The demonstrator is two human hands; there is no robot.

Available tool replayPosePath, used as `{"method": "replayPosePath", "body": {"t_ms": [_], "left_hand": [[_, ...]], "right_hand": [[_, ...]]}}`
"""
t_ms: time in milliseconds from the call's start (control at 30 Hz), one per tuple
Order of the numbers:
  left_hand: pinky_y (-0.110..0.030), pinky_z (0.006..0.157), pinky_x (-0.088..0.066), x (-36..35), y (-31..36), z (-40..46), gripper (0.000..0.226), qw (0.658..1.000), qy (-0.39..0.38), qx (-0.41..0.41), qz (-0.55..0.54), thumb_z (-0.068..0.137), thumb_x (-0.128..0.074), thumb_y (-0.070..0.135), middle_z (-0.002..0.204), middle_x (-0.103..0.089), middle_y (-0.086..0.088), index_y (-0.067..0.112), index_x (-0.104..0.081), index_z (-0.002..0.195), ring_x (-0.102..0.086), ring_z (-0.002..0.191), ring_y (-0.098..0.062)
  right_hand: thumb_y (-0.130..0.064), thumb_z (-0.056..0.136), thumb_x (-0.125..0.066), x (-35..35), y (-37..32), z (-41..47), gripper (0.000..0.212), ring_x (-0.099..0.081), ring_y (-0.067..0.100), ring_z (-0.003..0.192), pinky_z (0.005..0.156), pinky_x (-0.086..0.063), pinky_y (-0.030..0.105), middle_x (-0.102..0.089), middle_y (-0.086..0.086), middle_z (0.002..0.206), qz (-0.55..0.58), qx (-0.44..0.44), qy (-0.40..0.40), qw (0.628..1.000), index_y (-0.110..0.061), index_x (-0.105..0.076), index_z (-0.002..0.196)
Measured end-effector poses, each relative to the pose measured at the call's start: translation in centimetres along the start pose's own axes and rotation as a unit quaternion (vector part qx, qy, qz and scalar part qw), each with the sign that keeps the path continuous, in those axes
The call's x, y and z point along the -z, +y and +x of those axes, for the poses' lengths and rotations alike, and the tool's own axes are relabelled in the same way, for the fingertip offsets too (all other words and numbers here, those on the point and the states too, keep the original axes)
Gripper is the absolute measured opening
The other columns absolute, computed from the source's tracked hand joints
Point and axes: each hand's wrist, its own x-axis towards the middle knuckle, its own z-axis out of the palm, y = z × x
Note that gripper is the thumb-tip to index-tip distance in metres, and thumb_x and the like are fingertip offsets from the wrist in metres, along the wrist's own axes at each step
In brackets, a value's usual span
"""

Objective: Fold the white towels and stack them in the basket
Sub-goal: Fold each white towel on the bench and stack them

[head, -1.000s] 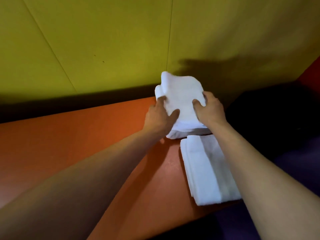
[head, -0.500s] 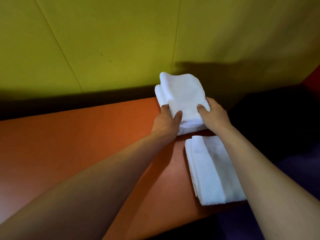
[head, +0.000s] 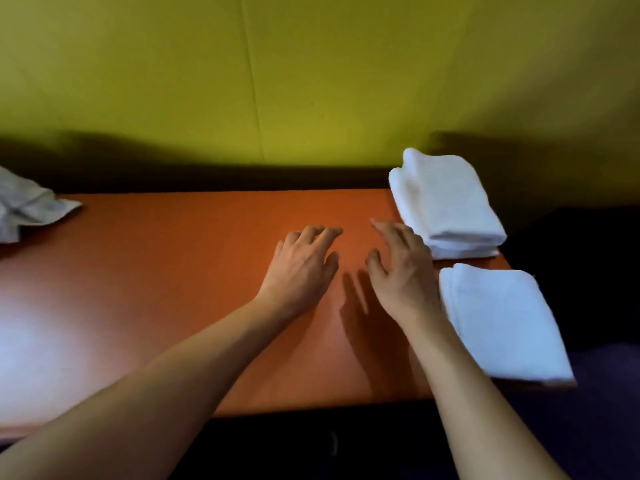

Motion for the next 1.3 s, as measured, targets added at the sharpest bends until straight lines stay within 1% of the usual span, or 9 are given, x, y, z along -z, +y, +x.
{"method": "replayPosePath", "body": {"t_ms": [233,467,667,867,1000,1133,1200,1267,1300], "left_hand": [[-0.047,0.091,-0.045,5.4,-9.8,-8.9,0.043,0.995,0.042,0.068,0.054,0.099,-0.045,0.042,0.136,-0.055,-0.003,0.027,-0.051,0.139,-0.055,0.118,-0.033],[-0.046,0.099,-0.039,10.2,-20.1,-16.1,0.044,0.979,0.079,0.16,0.094,0.096,-0.042,0.048,0.135,-0.056,0.0,0.028,-0.056,0.131,-0.052,0.122,-0.03],[-0.046,0.099,-0.039,12.8,-27.9,-19.9,0.041,0.964,0.108,0.21,0.12,0.095,-0.051,0.046,0.134,-0.057,-0.003,0.025,-0.058,0.13,-0.053,0.122,-0.031],[-0.049,0.098,-0.04,14.0,-35.7,-20.7,0.044,0.95,0.107,0.259,0.135,0.093,-0.057,0.045,0.136,-0.056,-0.006,0.024,-0.057,0.131,-0.052,0.124,-0.034],[-0.055,0.101,-0.039,15.2,-40.8,-18.8,0.057,0.941,0.096,0.293,0.138,0.092,-0.061,0.044,0.151,-0.039,-0.012,0.027,-0.046,0.144,-0.044,0.131,-0.04],[-0.058,0.105,-0.037,15.8,-44.4,-15.1,0.076,0.937,0.111,0.319,0.09,0.088,-0.064,0.051,0.164,-0.013,-0.015,0.037,-0.029,0.154,-0.026,0.142,-0.045],[-0.06,0.106,-0.035,15.5,-45.8,-13.0,0.085,0.939,0.088,0.325,0.078,0.085,-0.067,0.055,0.166,-0.001,-0.017,0.041,-0.021,0.156,-0.017,0.147,-0.046],[-0.061,0.107,-0.035,14.7,-46.9,-11.4,0.087,0.934,0.054,0.351,0.04,0.083,-0.07,0.055,0.165,0.004,-0.016,0.045,-0.02,0.154,-0.014,0.147,-0.048],[-0.062,0.107,-0.036,14.2,-47.3,-10.9,0.079,0.931,0.045,0.362,0.018,0.085,-0.068,0.051,0.164,0.001,-0.016,0.045,-0.026,0.151,-0.017,0.145,-0.048]], "right_hand": [[-0.025,0.092,-0.053,-5.9,-10.9,-1.8,0.048,-0.055,0.024,0.12,0.102,-0.044,0.045,-0.058,0.003,0.132,0.008,0.039,-0.076,0.996,-0.02,-0.055,0.14],[-0.037,0.096,-0.05,-13.1,-21.5,-1.2,0.044,-0.051,0.023,0.126,0.103,-0.04,0.043,-0.055,0.003,0.137,-0.026,0.106,-0.149,0.983,-0.022,-0.056,0.136],[-0.046,0.093,-0.043,-18.5,-28.8,-0.1,0.051,-0.048,0.025,0.131,0.107,-0.037,0.044,-0.054,0.004,0.141,-0.043,0.148,-0.2,0.968,-0.024,-0.055,0.138],[-0.044,0.097,-0.045,-24.6,-34.6,2.2,0.051,-0.043,0.023,0.135,0.109,-0.034,0.042,-0.05,0.003,0.145,-0.052,0.18,-0.235,0.954,-0.025,-0.048,0.144],[-0.042,0.099,-0.048,-28.4,-36.4,3.4,0.049,-0.042,0.021,0.137,0.113,-0.034,0.041,-0.047,0.001,0.147,-0.044,0.178,-0.25,0.951,-0.027,-0.046,0.145],[-0.042,0.099,-0.05,-30.6,-36.6,3.9,0.049,-0.043,0.02,0.138,0.113,-0.037,0.042,-0.047,0.0,0.148,-0.033,0.176,-0.251,0.951,-0.028,-0.045,0.146],[-0.042,0.099,-0.05,-31.1,-36.2,4.1,0.049,-0.041,0.019,0.139,0.114,-0.037,0.042,-0.046,-0.001,0.149,-0.033,0.178,-0.257,0.949,-0.029,-0.044,0.146],[-0.041,0.099,-0.051,-31.1,-35.7,4.3,0.049,-0.041,0.02,0.139,0.114,-0.037,0.042,-0.046,-0.001,0.149,-0.03,0.178,-0.258,0.949,-0.029,-0.044,0.146],[-0.041,0.099,-0.051,-30.9,-35.3,4.4,0.049,-0.042,0.02,0.138,0.114,-0.038,0.042,-0.046,-0.001,0.148,-0.027,0.179,-0.257,0.949,-0.029,-0.044,0.146]]}}
